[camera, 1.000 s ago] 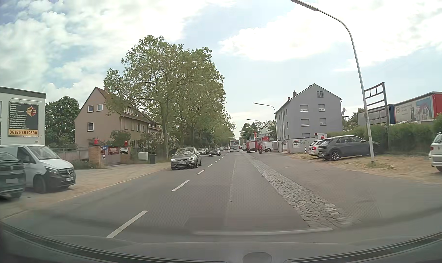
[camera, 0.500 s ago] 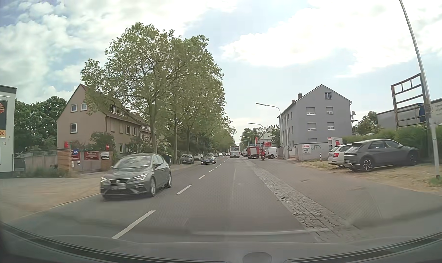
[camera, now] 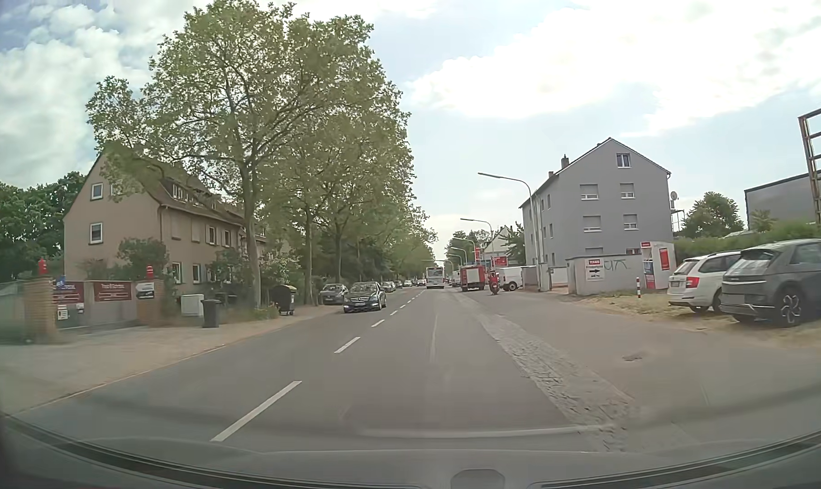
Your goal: Follow the waypoints while adhering to traffic rules and regulations
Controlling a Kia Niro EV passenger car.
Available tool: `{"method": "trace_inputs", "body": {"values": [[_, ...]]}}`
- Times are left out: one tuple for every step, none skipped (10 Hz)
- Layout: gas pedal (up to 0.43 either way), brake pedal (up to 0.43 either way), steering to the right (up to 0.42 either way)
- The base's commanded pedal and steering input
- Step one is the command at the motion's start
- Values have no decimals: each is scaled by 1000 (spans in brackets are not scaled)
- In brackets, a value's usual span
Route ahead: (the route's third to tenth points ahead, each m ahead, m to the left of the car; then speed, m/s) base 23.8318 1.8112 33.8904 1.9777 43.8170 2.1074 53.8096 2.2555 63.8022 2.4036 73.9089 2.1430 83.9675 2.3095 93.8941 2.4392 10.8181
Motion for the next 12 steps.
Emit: {"method": "trace_inputs", "body": {"values": [[79, 18, 0], [79, 18, 0], [67, 18, 0], [67, 18, 0], [67, 18, 0], [67, 18, 0], [67, 18, 0], [67, 18, 0], [67, 18, 0], [67, 18, 0], [67, 18, 0], [67, 18, -1]]}}
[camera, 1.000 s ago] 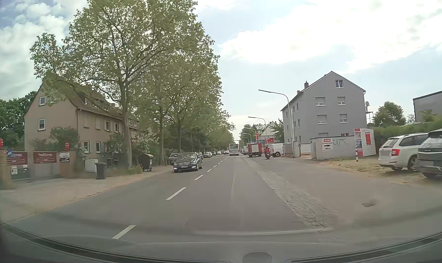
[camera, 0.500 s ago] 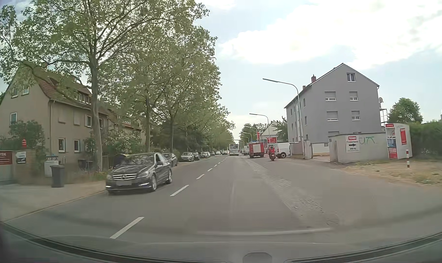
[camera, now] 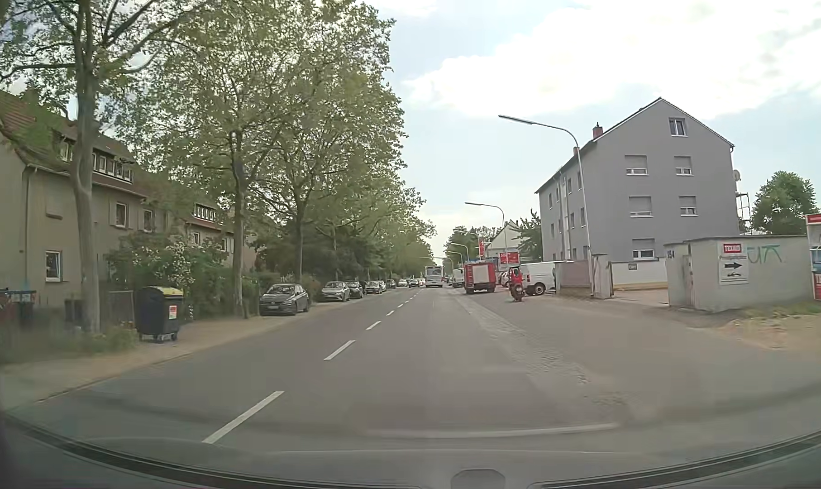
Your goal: Follow the waypoints while adhering to traffic rules and regulations
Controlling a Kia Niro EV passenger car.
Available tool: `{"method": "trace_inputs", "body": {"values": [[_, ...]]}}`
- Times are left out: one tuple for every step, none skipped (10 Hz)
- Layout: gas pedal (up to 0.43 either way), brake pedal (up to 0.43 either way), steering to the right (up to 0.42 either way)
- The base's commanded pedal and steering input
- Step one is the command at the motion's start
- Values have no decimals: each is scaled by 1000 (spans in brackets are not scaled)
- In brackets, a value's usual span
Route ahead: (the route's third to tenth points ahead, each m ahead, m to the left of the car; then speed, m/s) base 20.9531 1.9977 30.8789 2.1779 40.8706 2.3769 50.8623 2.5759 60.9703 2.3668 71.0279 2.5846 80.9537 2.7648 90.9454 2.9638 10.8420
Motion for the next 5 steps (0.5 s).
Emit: {"method": "trace_inputs", "body": {"values": [[67, 18, -2], [67, 18, -2], [67, 18, -1], [59, 18, -2], [59, 18, -1]]}}
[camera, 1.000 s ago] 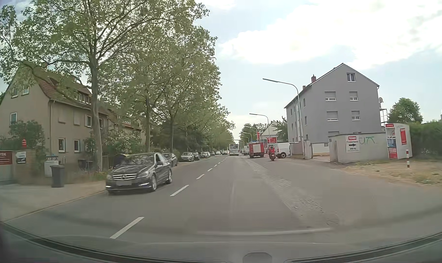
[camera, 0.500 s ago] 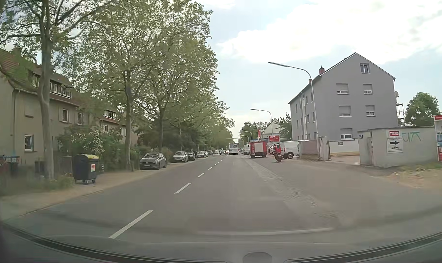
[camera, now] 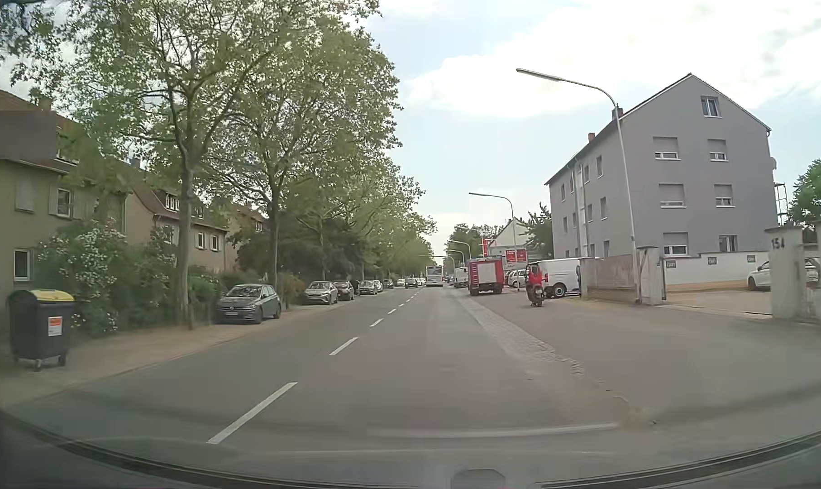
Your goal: Follow the waypoints while adhering to traffic rules and regulations
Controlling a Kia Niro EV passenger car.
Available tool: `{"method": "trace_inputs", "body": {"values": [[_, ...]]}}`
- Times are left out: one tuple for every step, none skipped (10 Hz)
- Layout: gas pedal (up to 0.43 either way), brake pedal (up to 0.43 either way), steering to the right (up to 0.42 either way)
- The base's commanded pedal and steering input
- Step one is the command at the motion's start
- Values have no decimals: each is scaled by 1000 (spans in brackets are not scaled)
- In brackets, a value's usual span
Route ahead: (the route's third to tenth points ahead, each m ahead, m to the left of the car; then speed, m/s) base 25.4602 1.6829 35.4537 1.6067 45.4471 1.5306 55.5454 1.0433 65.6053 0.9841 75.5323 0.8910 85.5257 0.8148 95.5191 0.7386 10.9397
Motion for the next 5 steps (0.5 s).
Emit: {"method": "trace_inputs", "body": {"values": [[59, 18, -1], [59, 18, -1], [59, 18, -1], [59, 18, -1], [59, 18, -1]]}}
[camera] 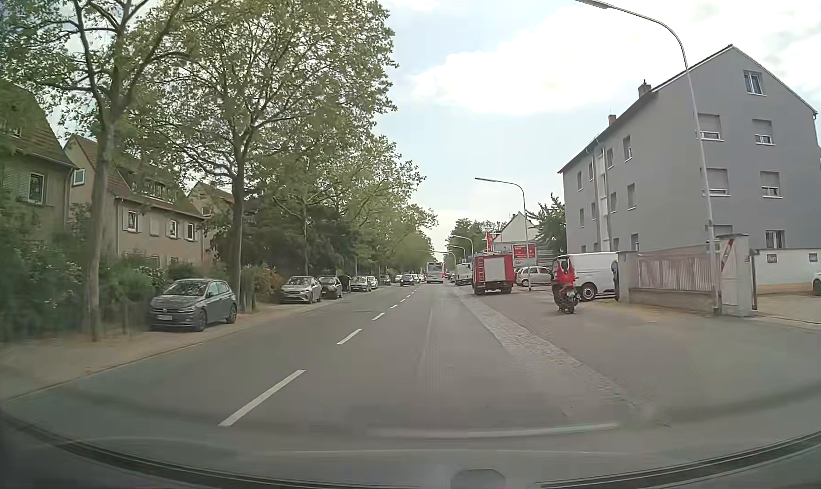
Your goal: Follow the waypoints while adhering to traffic rules and regulations
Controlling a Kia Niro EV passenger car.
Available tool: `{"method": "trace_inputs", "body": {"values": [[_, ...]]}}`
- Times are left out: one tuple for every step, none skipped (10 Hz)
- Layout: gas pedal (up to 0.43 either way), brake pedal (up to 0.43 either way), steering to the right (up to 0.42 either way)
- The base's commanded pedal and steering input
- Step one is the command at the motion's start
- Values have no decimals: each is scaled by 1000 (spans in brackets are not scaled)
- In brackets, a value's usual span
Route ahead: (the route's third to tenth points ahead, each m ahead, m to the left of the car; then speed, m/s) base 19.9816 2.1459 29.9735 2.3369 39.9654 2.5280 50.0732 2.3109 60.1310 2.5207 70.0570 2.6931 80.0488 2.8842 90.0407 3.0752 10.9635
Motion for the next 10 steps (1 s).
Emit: {"method": "trace_inputs", "body": {"values": [[59, 18, -1], [59, 18, -1], [59, 18, -2], [59, 18, -4], [59, 18, -4], [59, 18, -5], [59, 18, -4], [59, 18, -2], [59, 18, -1], [47, 18, -2]]}}
